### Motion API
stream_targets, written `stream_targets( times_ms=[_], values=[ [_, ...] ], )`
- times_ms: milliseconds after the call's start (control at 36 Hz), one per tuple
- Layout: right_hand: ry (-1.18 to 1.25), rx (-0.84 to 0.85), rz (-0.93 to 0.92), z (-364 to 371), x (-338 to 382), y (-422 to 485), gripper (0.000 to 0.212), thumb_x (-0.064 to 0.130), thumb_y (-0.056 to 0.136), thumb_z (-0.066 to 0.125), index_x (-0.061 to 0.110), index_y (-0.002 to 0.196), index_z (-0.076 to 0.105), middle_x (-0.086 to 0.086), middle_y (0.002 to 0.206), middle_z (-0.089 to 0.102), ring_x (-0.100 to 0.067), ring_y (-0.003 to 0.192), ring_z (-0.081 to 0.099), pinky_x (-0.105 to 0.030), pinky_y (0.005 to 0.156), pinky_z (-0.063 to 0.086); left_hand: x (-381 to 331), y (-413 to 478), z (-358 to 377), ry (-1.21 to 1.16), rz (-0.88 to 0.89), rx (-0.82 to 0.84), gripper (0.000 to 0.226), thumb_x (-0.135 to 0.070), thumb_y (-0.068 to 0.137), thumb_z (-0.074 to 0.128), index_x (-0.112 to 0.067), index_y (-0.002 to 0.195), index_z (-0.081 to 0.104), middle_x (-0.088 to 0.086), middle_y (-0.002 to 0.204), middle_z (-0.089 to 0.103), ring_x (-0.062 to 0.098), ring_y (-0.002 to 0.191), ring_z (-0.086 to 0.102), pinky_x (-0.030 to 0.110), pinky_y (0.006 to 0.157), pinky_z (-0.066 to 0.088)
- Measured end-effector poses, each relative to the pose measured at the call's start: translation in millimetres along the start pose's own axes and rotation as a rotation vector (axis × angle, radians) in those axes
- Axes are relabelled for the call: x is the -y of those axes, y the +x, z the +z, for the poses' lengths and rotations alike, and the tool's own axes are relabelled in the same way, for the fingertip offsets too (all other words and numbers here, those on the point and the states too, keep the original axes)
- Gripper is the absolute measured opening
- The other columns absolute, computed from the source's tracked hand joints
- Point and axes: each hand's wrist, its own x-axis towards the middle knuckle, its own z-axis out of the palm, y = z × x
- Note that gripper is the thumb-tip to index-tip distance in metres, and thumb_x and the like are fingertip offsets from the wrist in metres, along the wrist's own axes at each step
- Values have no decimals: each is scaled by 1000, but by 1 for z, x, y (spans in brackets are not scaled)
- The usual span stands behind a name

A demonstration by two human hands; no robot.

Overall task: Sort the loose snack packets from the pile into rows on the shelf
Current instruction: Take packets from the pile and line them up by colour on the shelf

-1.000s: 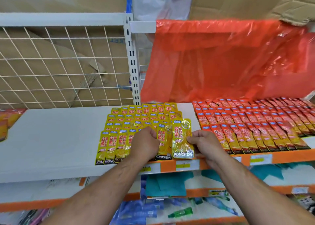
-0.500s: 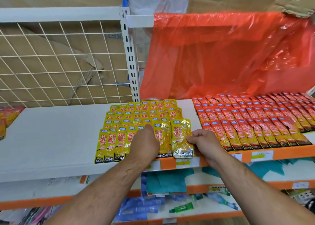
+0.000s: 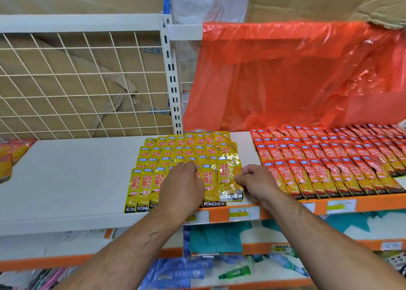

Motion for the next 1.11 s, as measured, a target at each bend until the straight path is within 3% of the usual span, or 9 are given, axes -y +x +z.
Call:
stream_targets(
  times_ms=[111,278,389,528,722,833,972,1056,1111],
  values=[
    [-286,-17,-57,1,-1,0,32,16,78,78,17,60,51,1,55,50,-21,55,48,-29,56,37,6,-2,2,109,95,-31,35,-35,86,62,-17,116,66,3,109,65,27,104,57,40,83,48],
    [-533,-73,-119,3,5,-8,25,26,78,75,6,69,63,-7,69,67,-21,64,59,-29,55,41,9,-5,3,161,123,9,47,-44,83,55,-20,123,64,1,116,65,27,110,56,42,89,46],
    [-582,-95,-119,5,6,-10,22,26,78,73,6,74,68,-6,70,69,-21,66,63,-30,58,48,10,-7,4,156,118,-7,47,-43,81,57,-18,119,66,2,111,67,28,105,58,42,86,47],
    [-644,-101,-110,7,5,-12,18,30,76,71,15,71,61,0,68,63,-22,68,61,-27,53,41,10,-9,4,147,114,-12,48,-43,78,56,-17,117,68,3,107,68,29,101,60,43,83,49],
    [-627,-115,-153,7,7,-17,16,28,74,68,20,79,55,4,77,62,-22,75,60,-30,58,44,14,-14,5,161,106,-32,44,-41,76,53,-15,107,70,2,99,67,28,93,59,41,78,49],
    [-685,-95,-285,14,12,-24,9,31,83,61,22,85,58,5,82,60,-21,77,57,-32,63,45,18,-21,2,158,71,-27,44,-42,77,54,-16,108,69,2,100,66,26,93,57,41,82,50],
    [-755,-34,-539,43,22,-37,32,37,87,60,23,115,65,0,111,62,-24,110,53,-35,85,46,31,-31,-9,167,16,-17,54,-49,77,46,-16,116,67,4,108,66,28,100,59,40,87,50],
    [-788,6,-662,66,28,-45,36,35,82,62,19,114,67,-4,111,66,-30,107,55,-38,89,47,46,-40,-17,165,-27,-25,57,-48,76,47,-15,118,67,8,116,66,31,105,60,41,92,50],
    [-793,17,-710,81,34,-51,38,34,79,62,17,113,68,-5,107,66,-32,104,56,-39,87,47,59,-46,-26,162,-33,-45,55,-46,75,48,-15,115,68,7,111,67,30,100,61,41,86,51]
  ],
)
